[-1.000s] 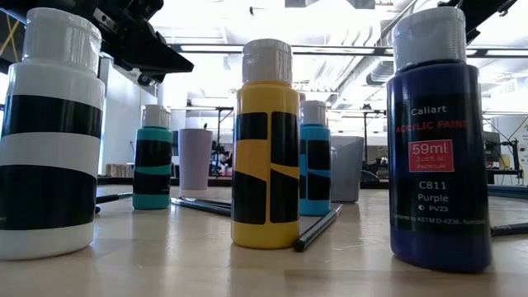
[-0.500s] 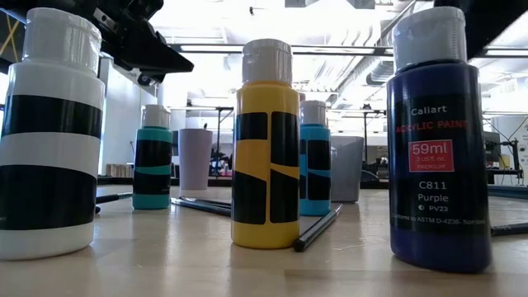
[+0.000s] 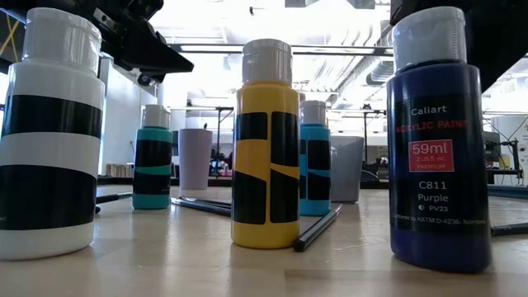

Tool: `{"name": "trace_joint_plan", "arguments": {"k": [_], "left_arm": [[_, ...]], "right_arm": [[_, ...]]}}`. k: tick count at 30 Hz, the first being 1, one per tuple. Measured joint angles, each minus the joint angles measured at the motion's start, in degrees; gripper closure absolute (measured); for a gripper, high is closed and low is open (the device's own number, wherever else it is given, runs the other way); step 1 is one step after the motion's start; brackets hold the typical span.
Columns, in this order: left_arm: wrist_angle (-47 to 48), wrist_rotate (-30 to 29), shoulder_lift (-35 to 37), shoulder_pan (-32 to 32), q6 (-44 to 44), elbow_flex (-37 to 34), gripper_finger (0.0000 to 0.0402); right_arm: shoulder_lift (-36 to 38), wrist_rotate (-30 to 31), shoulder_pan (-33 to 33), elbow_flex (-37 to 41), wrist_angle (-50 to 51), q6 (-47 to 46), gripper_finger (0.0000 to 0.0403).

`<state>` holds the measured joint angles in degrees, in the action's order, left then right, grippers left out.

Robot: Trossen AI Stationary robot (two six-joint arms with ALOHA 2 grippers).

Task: Pick & Place Paint Supplies
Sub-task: Put the red paint bottle into the black bin

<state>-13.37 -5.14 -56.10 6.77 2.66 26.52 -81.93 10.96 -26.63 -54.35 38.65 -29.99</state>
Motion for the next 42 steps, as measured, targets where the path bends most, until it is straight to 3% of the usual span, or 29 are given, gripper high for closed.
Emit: {"name": "trace_joint_plan", "arguments": {"k": [9,29,42], "left_arm": [[0.0,0.0,0.0,0.0,0.0,0.0,0.0402],[0.0,0.0,0.0,0.0,0.0,0.0,0.0402],[0.0,0.0,0.0,0.0,0.0,0.0,0.0402]], "right_arm": [[-0.7,1.1,0.2,0.0,-0.8,0.3,0.019],[-0.8,0.9,0.2,0.0,-0.7,-0.1,0.0285],[-0.7,0.9,0.2,0.0,-0.7,-0.2,0.0289]]}}
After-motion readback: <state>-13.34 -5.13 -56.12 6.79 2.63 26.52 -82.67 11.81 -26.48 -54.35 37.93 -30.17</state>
